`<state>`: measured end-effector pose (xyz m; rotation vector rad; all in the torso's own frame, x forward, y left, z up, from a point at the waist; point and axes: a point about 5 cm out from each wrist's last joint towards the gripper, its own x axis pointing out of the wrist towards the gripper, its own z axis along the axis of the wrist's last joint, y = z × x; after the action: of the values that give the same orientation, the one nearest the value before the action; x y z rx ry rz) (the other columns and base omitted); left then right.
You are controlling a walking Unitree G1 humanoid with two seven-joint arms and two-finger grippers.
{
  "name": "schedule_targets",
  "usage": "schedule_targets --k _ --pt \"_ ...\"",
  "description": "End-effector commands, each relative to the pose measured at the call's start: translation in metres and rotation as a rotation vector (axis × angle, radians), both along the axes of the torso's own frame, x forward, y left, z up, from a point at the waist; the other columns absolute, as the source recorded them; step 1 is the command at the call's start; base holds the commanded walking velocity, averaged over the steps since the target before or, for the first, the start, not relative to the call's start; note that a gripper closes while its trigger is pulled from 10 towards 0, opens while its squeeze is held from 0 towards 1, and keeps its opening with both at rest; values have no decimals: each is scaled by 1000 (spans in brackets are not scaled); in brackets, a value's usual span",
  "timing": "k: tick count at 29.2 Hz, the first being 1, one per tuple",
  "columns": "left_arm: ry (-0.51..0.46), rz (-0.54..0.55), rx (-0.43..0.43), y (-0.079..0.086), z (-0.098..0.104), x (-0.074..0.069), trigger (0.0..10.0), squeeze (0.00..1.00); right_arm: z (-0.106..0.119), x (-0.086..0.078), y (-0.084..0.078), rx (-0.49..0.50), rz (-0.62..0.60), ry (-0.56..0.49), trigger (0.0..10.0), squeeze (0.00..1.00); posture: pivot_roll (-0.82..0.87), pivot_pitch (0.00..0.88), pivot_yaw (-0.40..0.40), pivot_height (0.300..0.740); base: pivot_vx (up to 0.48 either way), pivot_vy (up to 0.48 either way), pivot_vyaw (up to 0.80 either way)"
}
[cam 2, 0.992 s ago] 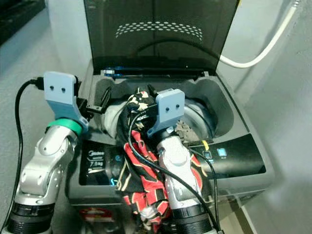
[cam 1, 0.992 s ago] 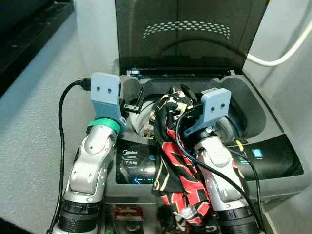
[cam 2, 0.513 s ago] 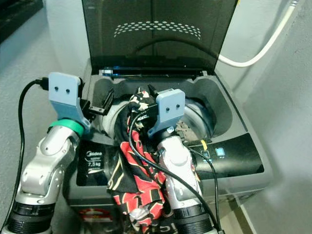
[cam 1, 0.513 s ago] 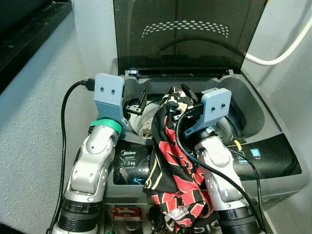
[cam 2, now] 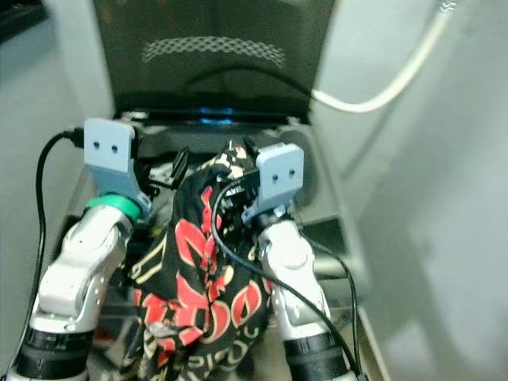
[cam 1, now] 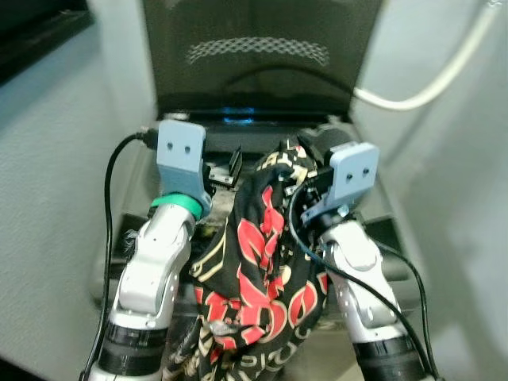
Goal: Clothes washing
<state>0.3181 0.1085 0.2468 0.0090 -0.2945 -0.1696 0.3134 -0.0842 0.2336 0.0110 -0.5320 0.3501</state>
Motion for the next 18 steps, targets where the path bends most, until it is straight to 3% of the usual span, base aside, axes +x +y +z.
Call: schedule_targets --k 1,14,18 --pt "2 11 -1 4 0 0 10000 0 2 -2 0 7 3 -13 10000 0 108 0 70 740 0 0 0" --pt "-1 3 -11 3 1 0 10000 0 2 -3 1 7 5 -15 10000 0 106 0 71 740 0 0 0" --pt "-90 -37 58 5 12 -5 10000 0 13 0 1 14 4 -48 10000 0 109 0 72 740 0 0 0"
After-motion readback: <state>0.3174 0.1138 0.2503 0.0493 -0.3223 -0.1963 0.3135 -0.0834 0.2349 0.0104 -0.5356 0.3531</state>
